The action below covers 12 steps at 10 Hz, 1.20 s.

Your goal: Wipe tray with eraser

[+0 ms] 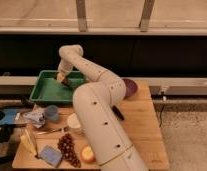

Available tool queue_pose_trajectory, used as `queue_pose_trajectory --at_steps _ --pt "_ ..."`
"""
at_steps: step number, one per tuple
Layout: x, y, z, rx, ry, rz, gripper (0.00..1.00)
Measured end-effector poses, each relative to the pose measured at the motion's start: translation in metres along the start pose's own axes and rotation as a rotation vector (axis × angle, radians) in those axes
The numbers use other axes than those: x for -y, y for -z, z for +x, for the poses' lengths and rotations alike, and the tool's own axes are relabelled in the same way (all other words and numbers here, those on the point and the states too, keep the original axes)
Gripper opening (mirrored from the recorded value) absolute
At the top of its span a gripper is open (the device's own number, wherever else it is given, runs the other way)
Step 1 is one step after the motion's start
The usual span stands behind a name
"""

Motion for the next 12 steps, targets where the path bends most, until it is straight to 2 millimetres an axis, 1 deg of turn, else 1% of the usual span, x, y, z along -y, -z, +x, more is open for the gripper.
queue_pose_trajectory --at_steps 2,3,4,5,6,7,8,9,10,11,12 --pt "-0.032 -0.003 -0.013 0.02 0.054 -0.04 0.0" --pt "-0.047 -0.002 -0.016 0.023 0.073 -0.054 0.0" --pt "-0.057 0.002 -0.012 0.017 0.079 -0.061 0.0" --pt "-0.063 0.007 -0.004 0.009 0.076 -0.062 0.0" --pt "-0.066 0.017 0.009 -0.006 0.065 -0.058 0.0" --pt "-0.064 0.027 0.024 -0.021 0.047 -0.043 0.0" --pt "-0.058 0.038 0.039 -0.034 0.02 -0.02 0.0" --pt "-0.043 0.05 0.054 -0.047 -0.015 0.013 0.0" --pt "-0.032 0.055 0.06 -0.054 -0.034 0.033 0.0" --pt "-0.016 0.058 0.064 -0.062 -0.051 0.052 0.0" --pt "-0.001 0.059 0.063 -0.065 -0.063 0.066 0.0"
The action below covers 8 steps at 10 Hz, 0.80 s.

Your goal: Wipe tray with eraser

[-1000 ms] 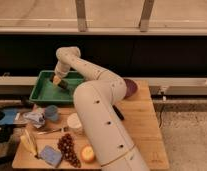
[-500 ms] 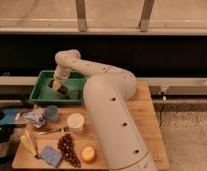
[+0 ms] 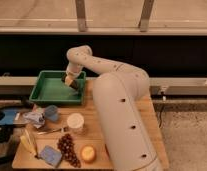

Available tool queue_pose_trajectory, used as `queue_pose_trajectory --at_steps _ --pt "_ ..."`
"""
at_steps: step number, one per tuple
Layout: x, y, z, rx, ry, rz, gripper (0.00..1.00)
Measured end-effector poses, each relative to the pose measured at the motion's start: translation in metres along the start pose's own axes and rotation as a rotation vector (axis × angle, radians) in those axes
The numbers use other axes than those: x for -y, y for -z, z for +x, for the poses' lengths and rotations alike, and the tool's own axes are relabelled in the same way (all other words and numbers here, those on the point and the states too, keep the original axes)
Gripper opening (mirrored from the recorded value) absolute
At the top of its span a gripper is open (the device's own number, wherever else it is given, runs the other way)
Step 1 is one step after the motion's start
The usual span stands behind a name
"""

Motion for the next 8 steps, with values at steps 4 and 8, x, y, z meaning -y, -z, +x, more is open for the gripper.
queue_pose_trajectory --at_steps 4,8 --pt "0.009 -0.028 -0.047 -0.002 0.057 -0.029 0.0" --pt "-0.043 -0.033 -0.076 -0.009 0.175 -0.097 0.0"
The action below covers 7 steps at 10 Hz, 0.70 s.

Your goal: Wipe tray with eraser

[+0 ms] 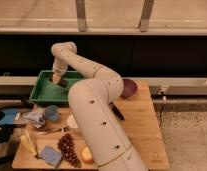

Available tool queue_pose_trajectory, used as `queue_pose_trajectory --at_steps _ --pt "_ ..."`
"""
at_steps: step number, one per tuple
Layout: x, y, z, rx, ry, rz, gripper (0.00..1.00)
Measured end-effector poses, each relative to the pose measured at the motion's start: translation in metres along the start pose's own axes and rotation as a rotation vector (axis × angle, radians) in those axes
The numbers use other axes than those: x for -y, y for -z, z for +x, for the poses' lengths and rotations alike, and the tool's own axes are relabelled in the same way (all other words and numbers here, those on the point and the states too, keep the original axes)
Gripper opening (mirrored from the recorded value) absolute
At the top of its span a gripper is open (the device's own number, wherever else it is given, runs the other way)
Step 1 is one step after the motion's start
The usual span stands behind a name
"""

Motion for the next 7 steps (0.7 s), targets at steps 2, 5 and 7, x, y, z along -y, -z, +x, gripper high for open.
queue_pose_trajectory --at_steps 2,5,7 --pt "-0.017 0.01 0.013 -0.013 -0.012 0.006 0.0" --pt "-0.012 0.035 0.057 -0.046 -0.113 0.049 0.0" --pt "0.009 0.04 0.071 -0.043 -0.194 0.027 0.0"
